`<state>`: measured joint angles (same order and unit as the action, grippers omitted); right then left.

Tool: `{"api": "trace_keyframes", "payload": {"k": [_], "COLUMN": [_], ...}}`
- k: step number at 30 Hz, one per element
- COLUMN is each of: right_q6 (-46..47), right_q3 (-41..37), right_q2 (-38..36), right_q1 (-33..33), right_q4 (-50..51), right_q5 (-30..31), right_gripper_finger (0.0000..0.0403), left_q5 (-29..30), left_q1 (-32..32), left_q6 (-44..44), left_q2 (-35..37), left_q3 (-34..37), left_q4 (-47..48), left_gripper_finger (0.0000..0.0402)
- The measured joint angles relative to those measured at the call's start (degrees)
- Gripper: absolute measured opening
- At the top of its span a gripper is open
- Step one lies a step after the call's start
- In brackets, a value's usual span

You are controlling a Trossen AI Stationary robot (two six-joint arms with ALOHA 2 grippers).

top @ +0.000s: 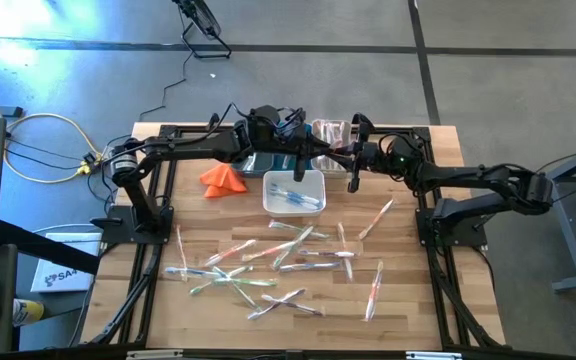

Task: Pick & Place Toothbrushes
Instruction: Put the orange toothbrush into the gray bin

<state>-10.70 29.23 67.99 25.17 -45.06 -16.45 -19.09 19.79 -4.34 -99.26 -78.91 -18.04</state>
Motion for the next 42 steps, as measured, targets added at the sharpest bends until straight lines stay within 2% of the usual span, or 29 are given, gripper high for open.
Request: {"api": "trace_keyframes", "payload": {"k": [5, 12, 17, 26, 29, 33, 37, 42], "right_q6": [-0.07, -0.30, -0.28, -0.26, -0.24, -0.11, -0.07, 0.76], "right_q3": [0.00, 0.00, 0.00, 0.00, 0.00, 0.01, 0.07, 0.07], "right_q2": [0.00, 0.00, 0.00, -0.02, -0.02, -0.20, -0.07, -0.09], "right_q1": [0.00, -0.07, -0.07, -0.07, -0.07, 0.26, 1.23, 2.99], "right_q4": [-0.12, -0.64, -0.46, 0.42, 1.75, 1.88, 3.47, 4.59], "right_q5": [0.07, -0.33, -0.45, -0.19, -0.17, 0.58, 2.92, 3.30], "right_gripper_finger": [0.0020, 0.0019, 0.0019, 0.0019, 0.0019, 0.0019, 0.0019, 0.0019], "left_q5": [0.07, 0.65, 0.68, 0.46, 0.37, -3.66, -6.10, -5.57], "left_q1": [0.00, 0.07, 0.09, 0.09, 0.44, 1.93, 2.62, 3.66], "left_q6": [0.05, 0.20, 0.24, -0.15, 0.25, -2.01, -5.05, -5.88], "left_q2": [0.00, -0.02, -0.04, -0.04, 0.07, 1.30, 4.60, 10.60], "left_q3": [0.00, 0.00, 0.00, 0.00, -0.04, 0.21, 4.31, 14.78], "left_q4": [0.08, 1.08, 1.86, 3.16, 6.33, 12.20, 9.07, -0.52], "left_gripper_finger": [0.0038, 0.0129, 0.0160, 0.0166, 0.0167, 0.0167, 0.0167, 0.0167]}}
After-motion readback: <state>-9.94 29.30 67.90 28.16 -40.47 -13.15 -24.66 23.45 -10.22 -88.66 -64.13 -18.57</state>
